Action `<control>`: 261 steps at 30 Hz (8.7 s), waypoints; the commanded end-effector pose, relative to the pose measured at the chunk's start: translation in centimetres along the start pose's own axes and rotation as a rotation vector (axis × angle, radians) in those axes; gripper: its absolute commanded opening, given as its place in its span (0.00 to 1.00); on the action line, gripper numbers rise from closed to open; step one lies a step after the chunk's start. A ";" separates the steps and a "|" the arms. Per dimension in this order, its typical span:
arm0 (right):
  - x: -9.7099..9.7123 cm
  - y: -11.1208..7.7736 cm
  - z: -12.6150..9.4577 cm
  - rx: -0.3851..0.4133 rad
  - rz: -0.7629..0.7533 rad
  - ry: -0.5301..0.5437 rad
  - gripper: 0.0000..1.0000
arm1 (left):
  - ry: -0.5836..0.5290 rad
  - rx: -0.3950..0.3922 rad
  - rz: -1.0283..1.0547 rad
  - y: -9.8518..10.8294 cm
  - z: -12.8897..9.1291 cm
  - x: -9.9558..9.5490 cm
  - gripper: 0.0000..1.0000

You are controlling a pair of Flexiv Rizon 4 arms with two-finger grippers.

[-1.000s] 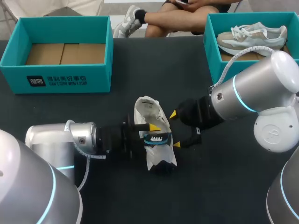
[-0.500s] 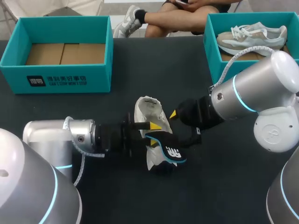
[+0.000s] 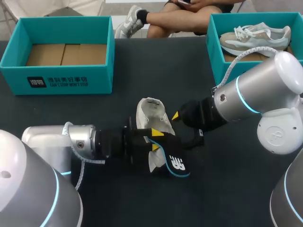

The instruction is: Take the shoe out of the shoebox, open the shoe tongue, remove and reinsert the insole, then place the shoe into the shoebox

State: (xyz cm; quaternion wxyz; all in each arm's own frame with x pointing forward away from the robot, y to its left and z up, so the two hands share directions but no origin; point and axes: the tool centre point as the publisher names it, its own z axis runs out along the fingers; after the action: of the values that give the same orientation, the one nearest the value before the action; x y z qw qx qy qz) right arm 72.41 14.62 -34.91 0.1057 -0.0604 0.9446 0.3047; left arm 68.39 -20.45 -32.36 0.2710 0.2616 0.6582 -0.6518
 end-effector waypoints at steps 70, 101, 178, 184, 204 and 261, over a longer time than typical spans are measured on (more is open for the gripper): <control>0.1 0.0 0.1 -0.001 0.000 -0.002 1.00 | 0.138 0.063 0.068 4.5 -0.9 0.1 0.00; 0.1 0.0 0.1 -0.001 0.000 -0.002 1.00 | 0.150 0.142 0.128 0.4 0.9 0.6 0.00; 0.1 0.0 0.1 -0.001 0.000 -0.002 1.00 | 0.180 0.101 0.269 -0.1 0.9 0.2 0.22; 0.1 0.0 0.1 -0.001 0.000 -0.002 1.00 | 0.199 0.085 0.248 0.6 0.7 1.0 0.00; 0.1 0.0 0.1 -0.001 0.000 -0.002 1.00 | 0.215 0.017 0.233 2.0 -1.2 0.9 0.27; 0.1 0.0 0.1 -0.001 0.000 -0.002 1.00 | 0.352 0.095 0.237 -3.7 -2.0 -2.8 0.70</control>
State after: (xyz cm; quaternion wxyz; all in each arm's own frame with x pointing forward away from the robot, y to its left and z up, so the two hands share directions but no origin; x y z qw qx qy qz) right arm 72.41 14.62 -34.91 0.1057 -0.0605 0.9446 0.3047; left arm 67.14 -19.04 -28.76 0.2340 0.4462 0.6214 -0.6000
